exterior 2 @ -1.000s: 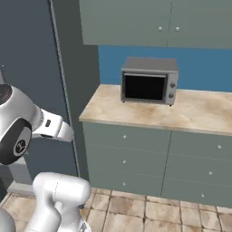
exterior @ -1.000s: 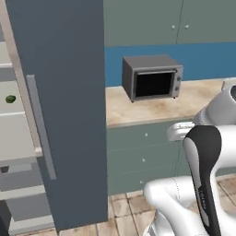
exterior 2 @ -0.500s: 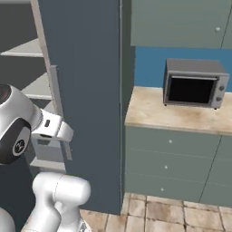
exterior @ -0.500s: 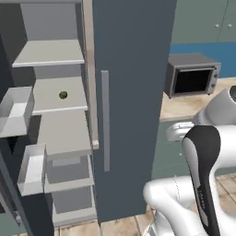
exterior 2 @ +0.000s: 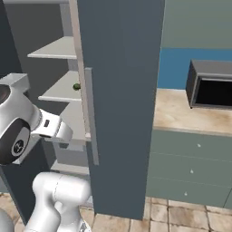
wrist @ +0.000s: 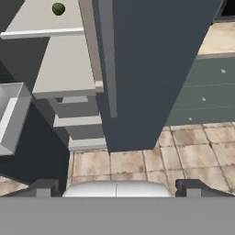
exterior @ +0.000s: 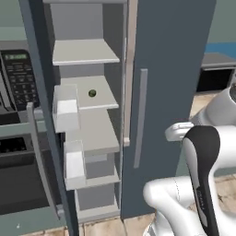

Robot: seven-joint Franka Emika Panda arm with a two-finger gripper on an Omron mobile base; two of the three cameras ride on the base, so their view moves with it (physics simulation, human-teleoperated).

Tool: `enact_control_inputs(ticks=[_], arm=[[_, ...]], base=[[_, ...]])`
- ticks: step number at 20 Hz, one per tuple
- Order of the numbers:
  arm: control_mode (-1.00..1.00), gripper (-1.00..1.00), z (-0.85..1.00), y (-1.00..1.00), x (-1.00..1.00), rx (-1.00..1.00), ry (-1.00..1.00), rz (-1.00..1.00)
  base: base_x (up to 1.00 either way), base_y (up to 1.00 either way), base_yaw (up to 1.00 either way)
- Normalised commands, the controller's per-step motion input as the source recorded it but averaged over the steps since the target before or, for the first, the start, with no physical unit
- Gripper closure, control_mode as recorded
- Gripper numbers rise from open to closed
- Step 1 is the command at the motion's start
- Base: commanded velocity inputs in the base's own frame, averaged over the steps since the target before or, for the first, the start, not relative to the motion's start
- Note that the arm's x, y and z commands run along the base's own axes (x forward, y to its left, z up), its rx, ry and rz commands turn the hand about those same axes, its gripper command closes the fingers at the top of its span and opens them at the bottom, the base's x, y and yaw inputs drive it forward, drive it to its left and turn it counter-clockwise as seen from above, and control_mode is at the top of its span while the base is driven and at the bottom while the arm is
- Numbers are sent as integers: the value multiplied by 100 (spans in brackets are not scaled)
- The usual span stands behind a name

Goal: Take the avocado and garlic out of the freezer and place them in the tupperware container on the counter. Then put the tupperware containing the vegetables back in the freezer.

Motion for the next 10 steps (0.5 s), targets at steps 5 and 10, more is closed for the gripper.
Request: enact_control_inputs(ticks=[5, 10], arm=[[100, -100, 0, 0, 0, 0, 0, 0], [100, -100, 0, 0, 0, 0, 0, 0]], base=[[55, 45, 0], [56, 37, 0]])
